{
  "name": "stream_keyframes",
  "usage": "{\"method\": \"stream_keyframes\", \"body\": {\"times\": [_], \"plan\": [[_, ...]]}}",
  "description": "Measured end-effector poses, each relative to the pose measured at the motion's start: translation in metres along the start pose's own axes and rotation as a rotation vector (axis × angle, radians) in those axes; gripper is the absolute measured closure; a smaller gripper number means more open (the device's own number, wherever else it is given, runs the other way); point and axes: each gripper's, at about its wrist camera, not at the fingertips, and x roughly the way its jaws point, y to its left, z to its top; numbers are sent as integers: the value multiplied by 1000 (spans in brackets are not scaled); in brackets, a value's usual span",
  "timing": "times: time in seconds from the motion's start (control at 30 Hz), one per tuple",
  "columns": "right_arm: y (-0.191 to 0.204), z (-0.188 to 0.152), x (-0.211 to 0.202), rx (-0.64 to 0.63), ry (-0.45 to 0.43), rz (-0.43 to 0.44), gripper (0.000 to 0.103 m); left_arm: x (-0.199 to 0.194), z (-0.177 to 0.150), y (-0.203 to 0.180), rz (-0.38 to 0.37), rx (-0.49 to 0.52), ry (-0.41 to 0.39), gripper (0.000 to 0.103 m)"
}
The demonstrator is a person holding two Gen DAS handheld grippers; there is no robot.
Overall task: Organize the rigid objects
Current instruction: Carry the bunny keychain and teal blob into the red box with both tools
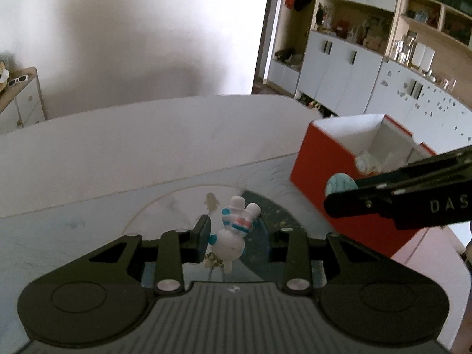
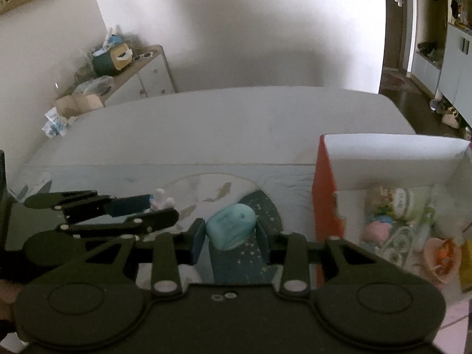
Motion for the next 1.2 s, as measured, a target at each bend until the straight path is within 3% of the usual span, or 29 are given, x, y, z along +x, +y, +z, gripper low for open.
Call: {"method": "stream_keyframes", "body": {"times": [0.5,1.2], "plan": [[-55,-12,-65,12,-69,5,66,-32,38,-67,-39,34,-48,69],[-188,-37,-113,41,-99,23,66,0,55,-200,-30,64,-25,69]]}}
